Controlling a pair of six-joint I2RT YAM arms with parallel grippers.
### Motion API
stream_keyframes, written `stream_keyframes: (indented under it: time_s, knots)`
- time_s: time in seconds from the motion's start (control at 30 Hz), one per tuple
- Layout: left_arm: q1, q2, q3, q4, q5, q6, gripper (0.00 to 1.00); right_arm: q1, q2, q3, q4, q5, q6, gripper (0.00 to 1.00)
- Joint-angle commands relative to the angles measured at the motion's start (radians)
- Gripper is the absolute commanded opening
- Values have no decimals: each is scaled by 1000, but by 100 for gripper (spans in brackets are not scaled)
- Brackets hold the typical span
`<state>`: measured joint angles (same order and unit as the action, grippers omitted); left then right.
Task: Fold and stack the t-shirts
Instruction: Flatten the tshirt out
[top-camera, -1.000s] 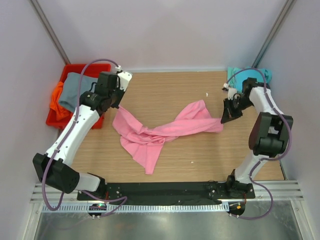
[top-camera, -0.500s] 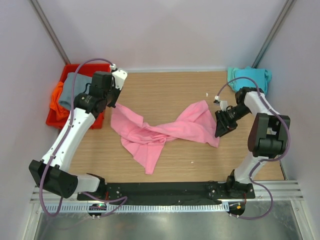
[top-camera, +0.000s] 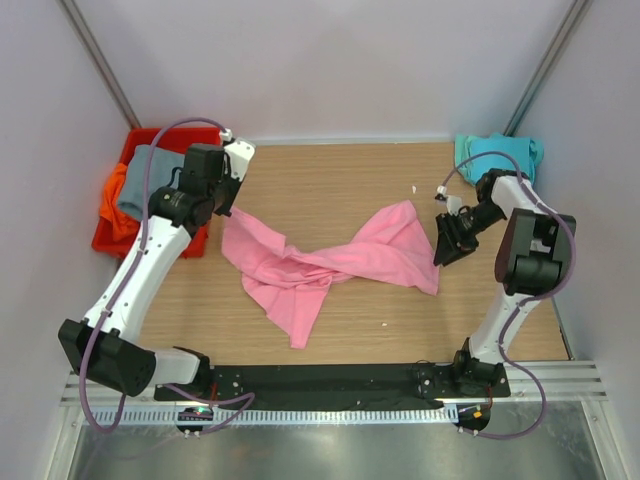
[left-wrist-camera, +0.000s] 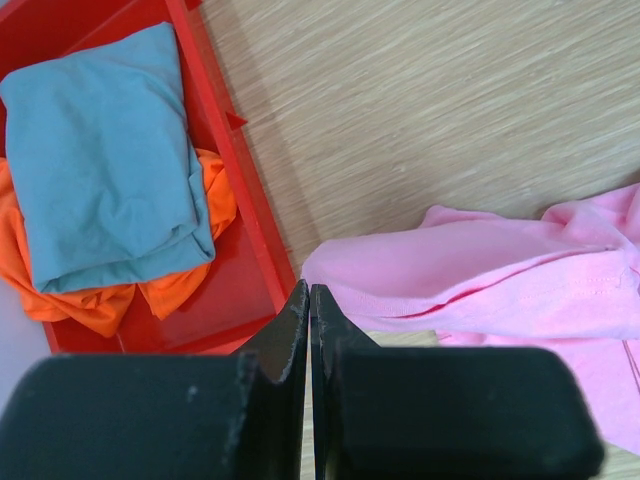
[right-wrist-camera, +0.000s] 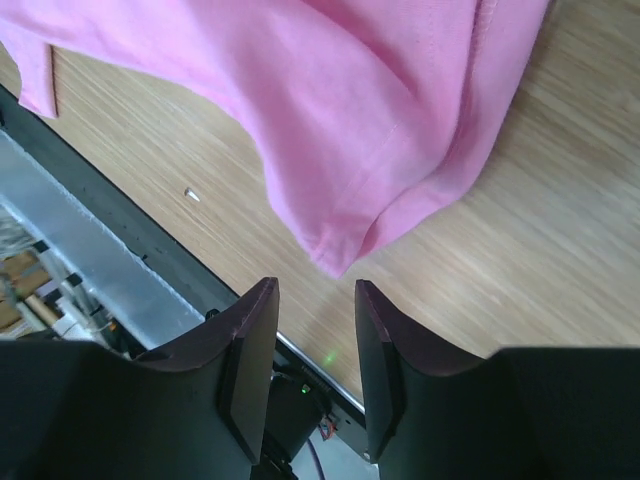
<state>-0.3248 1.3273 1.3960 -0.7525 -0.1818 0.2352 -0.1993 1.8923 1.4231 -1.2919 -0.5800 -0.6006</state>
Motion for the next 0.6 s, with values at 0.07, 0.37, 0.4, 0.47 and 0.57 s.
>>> stream_keyframes:
  time_s: [0.07, 0.37, 0.4, 0.47, 0.57]
  knots:
    - [9, -4, 0, 44, 8, -7, 0, 3, 85, -42, 31, -20, 2, 41]
    - [10, 18, 4, 44, 13, -10, 0, 3, 131, -67, 13, -24, -36, 41]
    - [10, 21, 5, 44, 13, -10, 0, 3, 137, -69, 5, -26, -39, 41]
    - [10, 21, 5, 44, 15, -8, 0, 3, 168, -72, -6, -33, -56, 41]
    - [10, 20, 3, 42, 15, -10, 0, 3, 205, -69, -44, -58, -86, 40]
